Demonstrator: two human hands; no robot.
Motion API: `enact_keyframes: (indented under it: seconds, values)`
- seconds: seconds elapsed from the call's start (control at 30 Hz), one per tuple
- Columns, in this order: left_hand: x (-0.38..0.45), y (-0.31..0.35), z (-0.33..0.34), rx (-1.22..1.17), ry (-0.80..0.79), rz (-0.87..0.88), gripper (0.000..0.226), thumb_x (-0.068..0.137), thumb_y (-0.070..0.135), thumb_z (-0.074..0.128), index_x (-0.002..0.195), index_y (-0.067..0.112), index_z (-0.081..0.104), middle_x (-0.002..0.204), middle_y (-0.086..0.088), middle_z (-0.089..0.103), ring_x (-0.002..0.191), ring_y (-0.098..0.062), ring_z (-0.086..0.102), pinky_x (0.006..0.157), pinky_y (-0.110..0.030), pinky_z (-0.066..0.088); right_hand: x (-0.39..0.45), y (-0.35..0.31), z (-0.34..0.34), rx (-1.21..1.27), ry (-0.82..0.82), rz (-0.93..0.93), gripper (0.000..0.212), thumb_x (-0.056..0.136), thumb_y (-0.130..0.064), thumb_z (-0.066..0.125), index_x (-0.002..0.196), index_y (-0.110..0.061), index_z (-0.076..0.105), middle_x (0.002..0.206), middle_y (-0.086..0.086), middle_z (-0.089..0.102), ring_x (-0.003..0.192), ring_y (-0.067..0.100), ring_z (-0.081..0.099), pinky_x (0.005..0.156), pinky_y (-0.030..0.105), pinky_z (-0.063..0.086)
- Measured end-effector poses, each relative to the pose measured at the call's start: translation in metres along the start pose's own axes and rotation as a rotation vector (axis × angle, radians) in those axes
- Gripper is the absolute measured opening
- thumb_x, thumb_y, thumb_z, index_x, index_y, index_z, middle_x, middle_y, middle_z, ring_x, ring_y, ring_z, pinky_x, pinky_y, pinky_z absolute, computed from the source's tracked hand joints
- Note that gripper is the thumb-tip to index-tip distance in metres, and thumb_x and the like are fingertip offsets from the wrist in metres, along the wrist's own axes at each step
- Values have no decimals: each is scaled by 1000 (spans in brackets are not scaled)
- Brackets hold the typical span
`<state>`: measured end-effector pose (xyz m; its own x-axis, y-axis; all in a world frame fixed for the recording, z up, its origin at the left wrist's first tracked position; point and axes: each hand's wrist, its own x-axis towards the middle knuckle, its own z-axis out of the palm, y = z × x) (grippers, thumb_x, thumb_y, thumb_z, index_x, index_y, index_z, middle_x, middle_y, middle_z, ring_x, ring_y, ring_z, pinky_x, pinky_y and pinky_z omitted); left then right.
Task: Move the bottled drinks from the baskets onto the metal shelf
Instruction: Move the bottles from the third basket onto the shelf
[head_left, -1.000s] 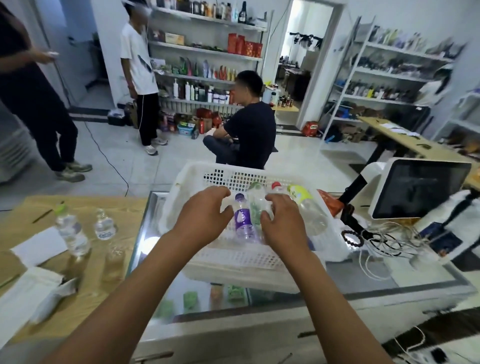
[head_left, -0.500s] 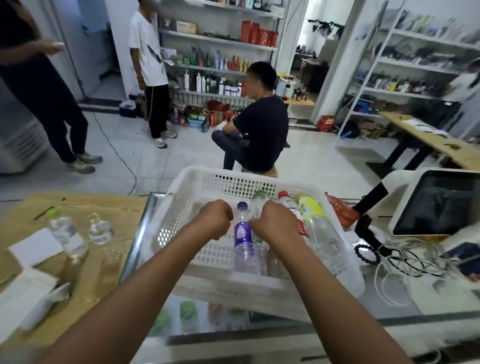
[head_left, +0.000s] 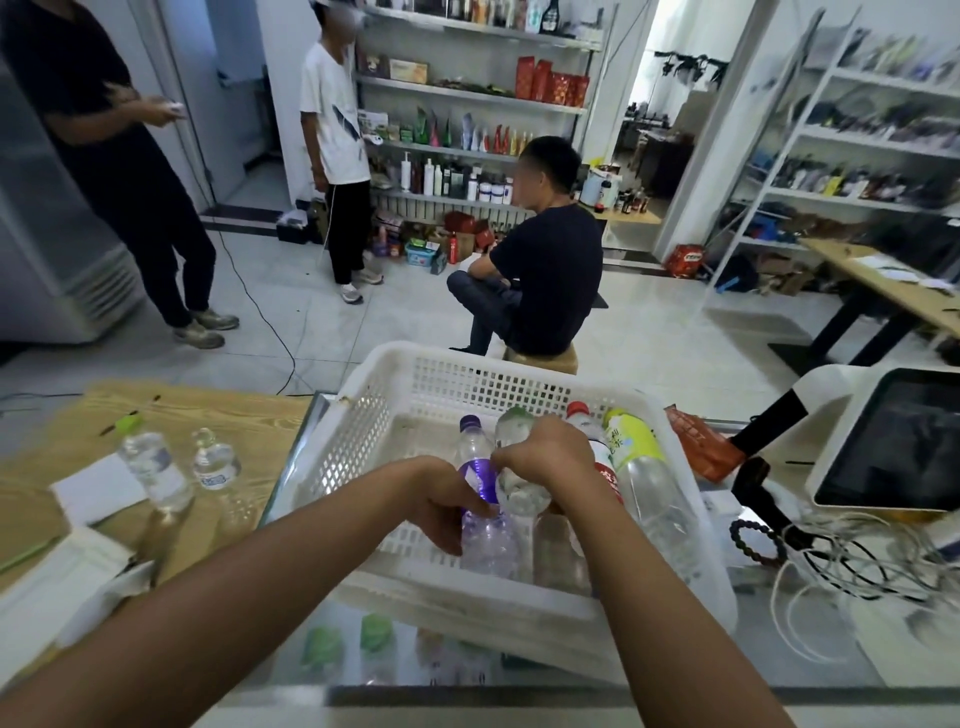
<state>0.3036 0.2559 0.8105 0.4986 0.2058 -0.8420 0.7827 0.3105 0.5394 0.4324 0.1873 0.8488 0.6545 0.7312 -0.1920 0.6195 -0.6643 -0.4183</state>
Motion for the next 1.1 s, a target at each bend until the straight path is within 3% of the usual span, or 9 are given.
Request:
enact_keyframes:
  seconds: [0.07, 0.27, 0.4, 0.47, 0.57, 0.7, 0.83, 1.0, 1.1]
  values:
    - [2, 2, 2, -18, 5, -35, 18, 95, 25, 63, 96, 7, 59, 87, -5, 64, 79, -16, 63, 90, -30, 47, 2, 3, -3, 197, -29, 31, 37, 61, -42, 78, 78, -17, 57, 75, -1, 61, 69, 18, 60, 55, 27, 45]
    - [-5, 10, 0, 146, 236, -24, 49, 79, 19, 79, 117, 8, 51, 101, -7, 50, 95, -23, 53, 79, -44, 51, 2, 17, -15, 752, -71, 58, 23, 70, -21, 79, 90, -16, 68, 87, 2, 73, 76, 17, 65, 55, 23, 49]
    - [-8, 14, 1, 211, 261, -28, 44, 80, 18, 75, 112, 1, 51, 115, -15, 55, 104, -34, 58, 89, -52, 52, 2, 22, -20, 949, -87, 136, 20, 72, -18, 78, 88, -9, 71, 81, 9, 75, 72, 27, 69, 59, 32, 55]
    - [-12, 16, 2, 314, 328, 6, 52, 75, 21, 80, 114, -2, 53, 118, -24, 60, 98, -35, 66, 87, -52, 54, -1, 24, -24, 1136, -125, 153, 19, 76, -13, 72, 92, -2, 70, 75, 14, 71, 60, 26, 67, 51, 29, 52]
    - [-21, 21, 4, 399, 419, 82, 61, 68, 21, 85, 113, -5, 53, 108, -29, 64, 86, -36, 70, 79, -51, 58, -5, 28, -27, 1463, -281, 137, 36, 82, -9, 55, 113, 7, 64, 97, 26, 63, 75, 32, 61, 64, 35, 49]
    - [-30, 25, 6, 310, 455, 180, 59, 64, 20, 86, 108, 4, 49, 100, -19, 61, 81, -32, 67, 61, -42, 59, -10, 29, -32, 1690, -363, 79, 40, 72, -10, 40, 102, 5, 61, 84, 20, 63, 67, 30, 63, 69, 38, 47]
    - [-39, 27, -1, 254, 560, 261, 55, 62, 30, 86, 98, 6, 52, 78, -11, 62, 52, -18, 58, 36, -19, 41, -17, 31, -31, 1786, -304, 39, 40, 68, -14, 39, 97, 3, 60, 79, 16, 60, 62, 27, 60, 73, 40, 44]
    - [-49, 30, -7, 128, 745, 488, 52, 50, 35, 90, 89, 12, 64, 75, -3, 65, 65, -18, 60, 50, -24, 42, -21, 28, -28, 1732, -297, -17, 39, 73, -19, 51, 108, -3, 60, 86, 11, 60, 66, 26, 58, 70, 39, 44]
    - [-57, 28, -9, 77, 843, 606, 58, 46, 36, 93, 89, 24, 56, 81, 4, 67, 72, -14, 63, 55, -27, 45, -25, 28, -27, 1551, -218, -85, 27, 74, -20, 61, 94, -7, 74, 83, 13, 68, 63, 26, 65, 61, 35, 49]
